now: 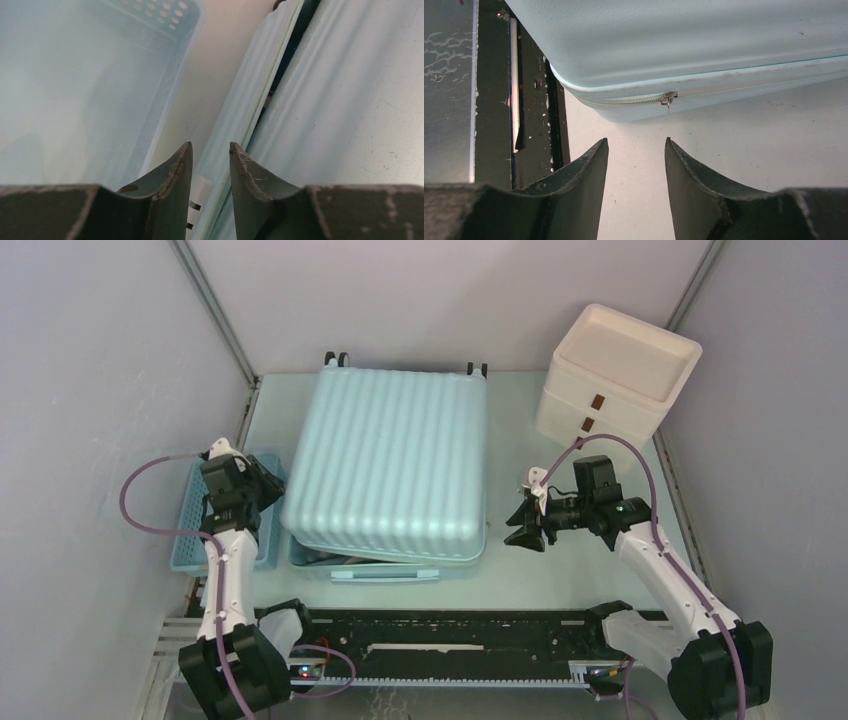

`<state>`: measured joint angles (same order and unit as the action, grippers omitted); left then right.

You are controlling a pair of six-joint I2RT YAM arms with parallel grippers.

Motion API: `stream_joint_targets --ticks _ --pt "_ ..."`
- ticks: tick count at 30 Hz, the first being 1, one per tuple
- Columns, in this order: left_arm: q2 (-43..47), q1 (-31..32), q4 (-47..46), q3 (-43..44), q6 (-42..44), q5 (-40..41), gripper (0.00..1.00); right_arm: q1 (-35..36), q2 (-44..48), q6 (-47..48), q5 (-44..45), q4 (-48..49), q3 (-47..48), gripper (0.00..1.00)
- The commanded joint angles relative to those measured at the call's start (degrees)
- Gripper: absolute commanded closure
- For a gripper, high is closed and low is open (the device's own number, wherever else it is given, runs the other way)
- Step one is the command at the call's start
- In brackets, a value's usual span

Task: Open, take out, and arrange the luggage
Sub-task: Adjust the luggage at the center of the board.

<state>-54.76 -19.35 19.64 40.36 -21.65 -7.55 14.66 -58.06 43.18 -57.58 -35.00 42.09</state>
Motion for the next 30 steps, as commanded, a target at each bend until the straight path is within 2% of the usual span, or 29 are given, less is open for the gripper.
stream_joint_targets --ticks 1,6,13,16,19,23,25,28,30 --pt "0.17 0.40 2.41 2.01 -0.22 -9.64 0.62 0.29 1.72 0.50 -1.32 0.10 2.56 0.46" --pt "6.11 0.71 0.58 0.34 -0.13 -19.96 0.62 0.29 1.98 0.59 -1.23 0.22 2.56 0.46" --pt "13.96 1.35 2.35 -1.20 -4.08 -26.00 0.62 -0.16 2.50 1.34 -3.83 -2.32 4.38 0.45" --pt "15.41 1.51 4.56 -0.86 -3.64 -25.28 0.60 -1.16 3.39 1.90 -7.67 -3.52 4.67 0.44" --pt "17.64 1.52 8.61 1.50 -0.66 -19.70 0.48 -2.10 4.13 2.28 -10.80 -4.35 4.67 0.43" --pt "21.45 1.51 9.59 2.98 -0.15 -17.03 0.15 -2.20 3.49 1.64 -12.82 -4.46 4.67 0.43" --pt "21.75 1.50 10.42 3.43 0.32 -15.27 0.05 -1.58 2.71 1.31 -13.60 -4.51 4.67 0.43" --pt "19.91 1.50 11.07 3.15 0.99 -13.78 0.00 -0.30 1.97 1.04 -13.78 -4.46 4.67 0.43" --pt "18.03 1.48 10.74 2.70 0.79 -16.44 0.00 0.31 1.80 0.90 -13.70 -4.38 4.67 0.43"
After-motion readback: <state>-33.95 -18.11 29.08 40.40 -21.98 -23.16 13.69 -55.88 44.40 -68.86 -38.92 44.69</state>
